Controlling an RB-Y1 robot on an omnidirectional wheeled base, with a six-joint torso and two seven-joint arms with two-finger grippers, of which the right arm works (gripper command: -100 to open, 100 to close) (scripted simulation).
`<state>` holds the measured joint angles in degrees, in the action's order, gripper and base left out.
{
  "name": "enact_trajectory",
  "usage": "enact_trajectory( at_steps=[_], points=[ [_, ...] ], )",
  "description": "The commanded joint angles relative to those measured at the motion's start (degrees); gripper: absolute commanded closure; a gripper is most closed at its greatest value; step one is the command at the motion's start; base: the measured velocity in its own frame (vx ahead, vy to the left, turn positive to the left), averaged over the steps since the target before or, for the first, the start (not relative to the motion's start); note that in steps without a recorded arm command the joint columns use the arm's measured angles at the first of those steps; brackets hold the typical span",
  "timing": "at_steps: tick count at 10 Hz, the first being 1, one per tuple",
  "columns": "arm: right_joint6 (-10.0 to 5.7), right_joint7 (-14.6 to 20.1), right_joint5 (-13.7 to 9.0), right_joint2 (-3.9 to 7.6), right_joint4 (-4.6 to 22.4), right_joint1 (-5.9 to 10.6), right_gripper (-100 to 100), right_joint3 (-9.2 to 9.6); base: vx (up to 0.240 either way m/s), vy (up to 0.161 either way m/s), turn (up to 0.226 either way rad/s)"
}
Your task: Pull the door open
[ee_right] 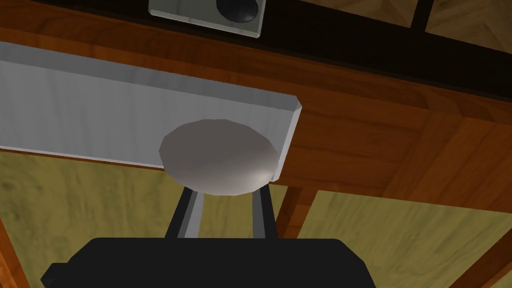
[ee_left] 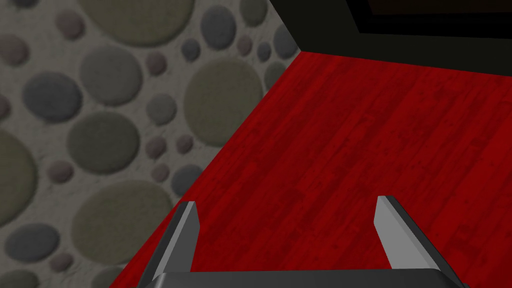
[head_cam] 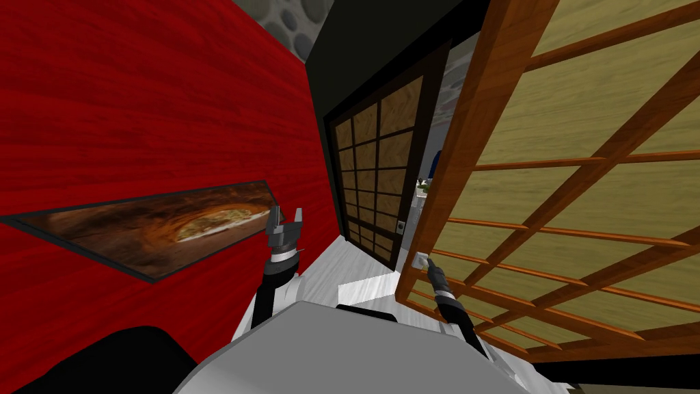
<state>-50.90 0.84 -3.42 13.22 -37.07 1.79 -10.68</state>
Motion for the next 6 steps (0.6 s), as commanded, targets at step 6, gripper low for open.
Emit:
enact_trajectory(
  at_steps=[6],
  points=[
    [-0.30,10.0,-3.7,-0.07,-0.2,0.40,100,2.88,-0.032,-0.013,0.048]
  ],
)
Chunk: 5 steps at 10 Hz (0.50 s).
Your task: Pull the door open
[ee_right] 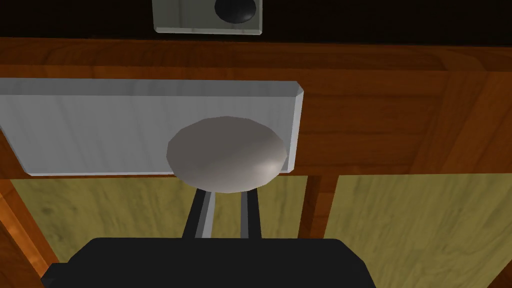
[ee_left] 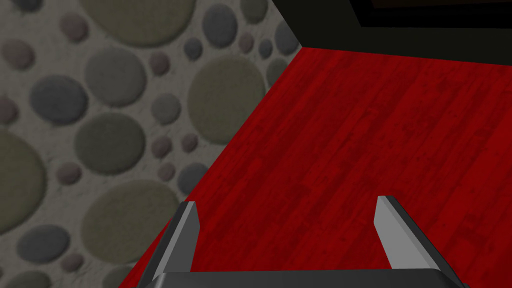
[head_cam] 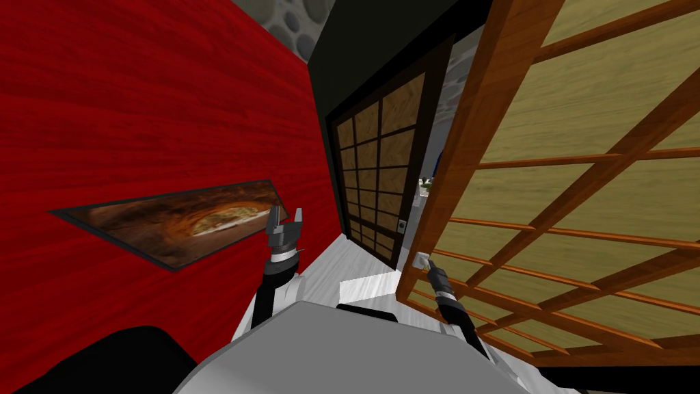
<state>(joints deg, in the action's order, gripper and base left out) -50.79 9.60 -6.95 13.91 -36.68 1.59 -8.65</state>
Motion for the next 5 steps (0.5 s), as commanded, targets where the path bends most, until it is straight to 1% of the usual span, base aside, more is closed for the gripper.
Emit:
enact_trajectory(
  at_steps=[1,2,3,4,5],
  points=[
    [-0.39,2.9,-1.2,-0.62,-0.6,0.58,100,1.39,-0.043,-0.023,0.065],
    [-0.39,3.7,-1.2,-0.62,-0.6,0.58,100,1.39,-0.030,-0.015,0.039],
    [-0.37,5.8,-2.1,-0.48,-0.6,0.56,100,1.93,-0.028,-0.010,0.044],
    [-0.37,6.1,-2.1,-0.48,-0.6,0.56,100,1.93,-0.023,-0.008,0.026],
    [-0.36,8.4,-3.1,-0.33,-0.6,0.54,100,2.47,-0.025,-0.013,0.040]
  ],
)
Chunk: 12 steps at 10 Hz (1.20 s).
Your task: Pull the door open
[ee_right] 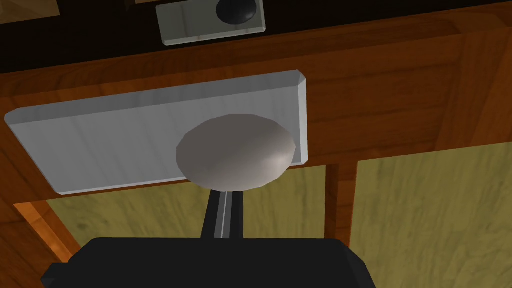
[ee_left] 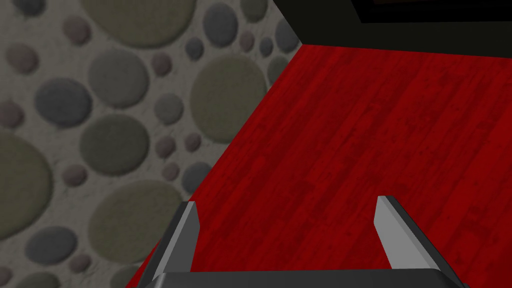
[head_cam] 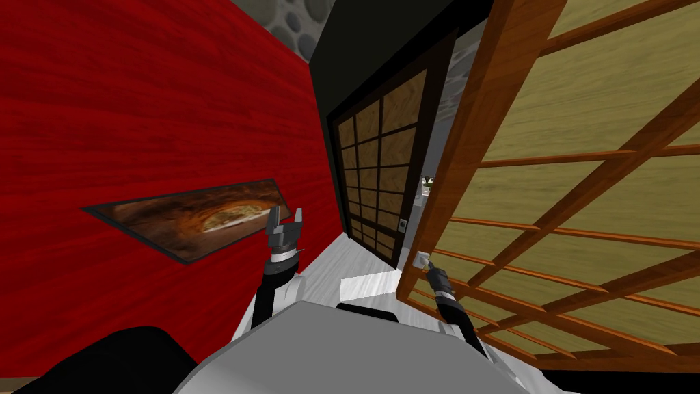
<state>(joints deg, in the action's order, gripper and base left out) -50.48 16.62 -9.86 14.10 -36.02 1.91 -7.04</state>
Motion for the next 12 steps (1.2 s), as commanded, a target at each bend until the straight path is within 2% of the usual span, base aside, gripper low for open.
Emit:
enact_trajectory(
  at_steps=[1,5,6,8,9,11,12],
  points=[
    [0.05,2.2,-0.9,-0.20,-0.1,0.07,-100,0.28,-0.037,-0.025,0.034],
    [0.19,8.3,-3.3,-0.76,-0.4,0.27,-100,1.07,-0.060,-0.011,0.034],
    [0.19,8.8,-3.3,-0.76,-0.4,0.27,-100,1.07,-0.054,0.001,0.028],
    [0.29,12.3,-5.0,-1.15,-0.6,0.40,-100,1.62,-0.046,0.005,0.062],
    [0.29,13.0,-5.0,-1.15,-0.6,0.40,-100,1.62,-0.037,0.010,0.058],
    [0.41,16.7,-6.9,-1.58,-0.8,0.56,-100,2.24,-0.054,0.003,0.060],
    [0.41,17.6,-6.9,-1.58,-0.8,0.56,-100,2.24,-0.060,-0.014,0.021]
  ],
)
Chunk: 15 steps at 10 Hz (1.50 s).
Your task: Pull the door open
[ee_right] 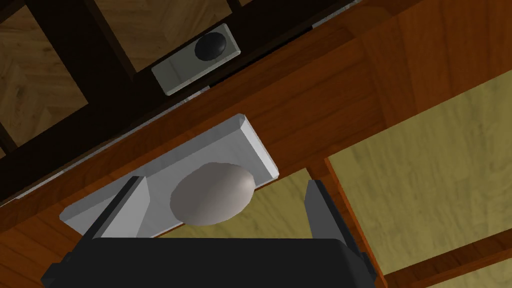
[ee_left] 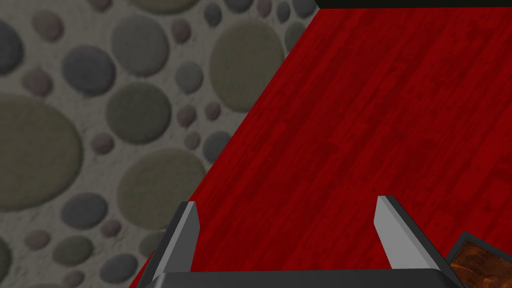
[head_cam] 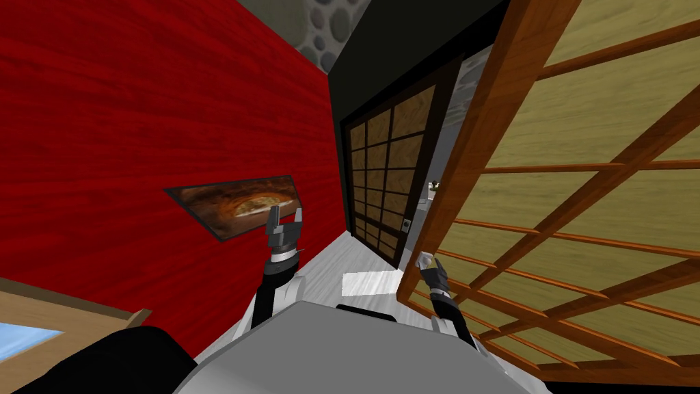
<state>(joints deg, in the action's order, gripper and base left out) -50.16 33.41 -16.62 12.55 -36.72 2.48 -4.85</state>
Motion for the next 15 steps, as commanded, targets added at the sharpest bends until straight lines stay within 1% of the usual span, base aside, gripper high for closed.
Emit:
enact_trajectory(
  at_steps=[1,2,3,4,5,6,7,8,9,10,11,12,13,14,15],
  points=[
    [0.15,2.9,-1.2,-0.26,-0.2,0.06,-100,0.37,-0.058,-0.013,0.032],
    [0.15,3.1,-1.2,-0.26,-0.2,0.06,-100,0.37,-0.046,-0.014,0.025],
    [0.21,5.5,-2.3,-0.51,-0.3,0.15,-100,0.72,-0.050,-0.010,0.057],
    [0.28,6.9,-3.3,-0.75,-0.5,0.23,-100,1.06,-0.077,-0.018,0.086],
    [0.28,7.8,-3.3,-0.75,-0.5,0.23,-100,1.06,-0.062,-0.020,0.021],
    [0.34,9.9,-4.4,-1.00,-0.6,0.32,-100,1.42,-0.069,-0.012,0.047],
    [0.34,10.2,-4.4,-1.00,-0.6,0.32,-100,1.42,-0.050,-0.005,0.025],
    [0.41,12.5,-5.5,-1.25,-0.7,0.41,-100,1.77,-0.045,-0.008,0.046],
    [0.47,14.0,-6.6,-1.50,-0.9,0.50,-100,2.13,-0.066,-0.020,0.083],
    [0.47,14.9,-6.6,-1.50,-0.9,0.50,-100,2.13,-0.057,-0.015,0.028],
    [0.54,17.0,-7.7,-1.75,-1.0,0.59,-100,2.49,-0.060,-0.019,0.033],
    [0.54,17.2,-7.7,-1.75,-1.0,0.59,-100,2.49,-0.048,-0.014,0.031],
    [0.60,19.6,-8.8,-2.00,-1.1,0.67,-100,2.83,-0.057,-0.009,0.042],
    [0.67,21.0,-9.9,-2.24,-1.2,0.76,-100,3.18,-0.076,-0.012,0.085],
    [0.67,21.9,-9.9,-2.24,-1.2,0.76,-100,3.18,-0.055,-0.008,0.027]
  ],
)
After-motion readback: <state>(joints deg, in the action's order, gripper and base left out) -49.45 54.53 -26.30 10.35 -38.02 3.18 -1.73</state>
